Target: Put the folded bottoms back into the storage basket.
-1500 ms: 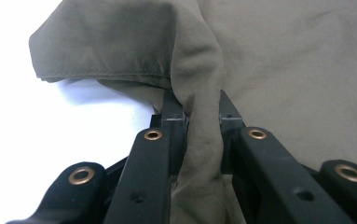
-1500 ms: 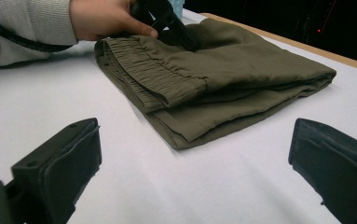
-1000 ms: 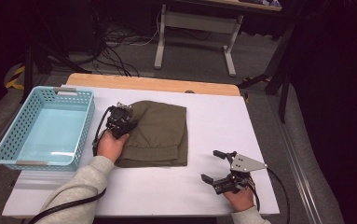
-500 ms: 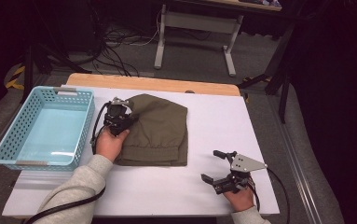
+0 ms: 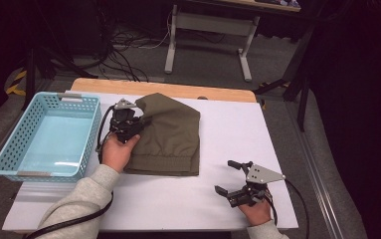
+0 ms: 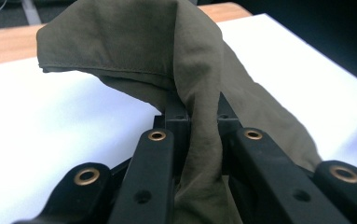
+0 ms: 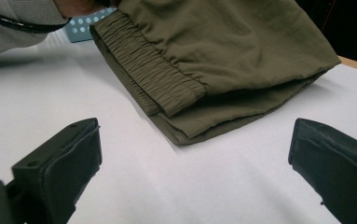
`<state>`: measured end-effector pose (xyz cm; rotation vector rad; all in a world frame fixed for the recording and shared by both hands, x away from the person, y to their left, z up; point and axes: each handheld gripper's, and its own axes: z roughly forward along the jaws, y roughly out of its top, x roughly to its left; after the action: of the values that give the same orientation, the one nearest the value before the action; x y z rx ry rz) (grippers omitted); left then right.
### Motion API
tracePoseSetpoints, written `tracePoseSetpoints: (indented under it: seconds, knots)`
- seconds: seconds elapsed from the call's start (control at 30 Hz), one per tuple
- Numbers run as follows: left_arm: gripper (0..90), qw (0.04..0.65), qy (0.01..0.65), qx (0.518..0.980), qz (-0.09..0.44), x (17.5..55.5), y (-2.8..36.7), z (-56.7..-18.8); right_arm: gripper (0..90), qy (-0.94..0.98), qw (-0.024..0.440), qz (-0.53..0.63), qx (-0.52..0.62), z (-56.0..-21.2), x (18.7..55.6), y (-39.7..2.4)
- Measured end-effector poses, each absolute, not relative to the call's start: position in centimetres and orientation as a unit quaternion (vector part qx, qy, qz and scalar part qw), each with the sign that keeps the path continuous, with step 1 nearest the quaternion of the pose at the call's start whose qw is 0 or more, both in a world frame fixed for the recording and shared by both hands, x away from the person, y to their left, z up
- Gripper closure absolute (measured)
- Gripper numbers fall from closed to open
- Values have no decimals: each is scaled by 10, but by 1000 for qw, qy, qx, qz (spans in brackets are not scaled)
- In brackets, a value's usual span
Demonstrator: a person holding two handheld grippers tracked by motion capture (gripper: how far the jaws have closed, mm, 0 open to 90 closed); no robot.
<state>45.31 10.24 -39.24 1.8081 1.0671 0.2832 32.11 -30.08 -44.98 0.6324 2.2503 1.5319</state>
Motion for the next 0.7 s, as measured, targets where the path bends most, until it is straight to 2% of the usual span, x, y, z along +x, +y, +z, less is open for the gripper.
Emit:
tracePoseSetpoints:
  seconds: [0.7]
  knots:
    - [821, 525, 412, 734, 123, 434, 107, -360, 31, 793, 172, 540, 222, -450, 321, -301]
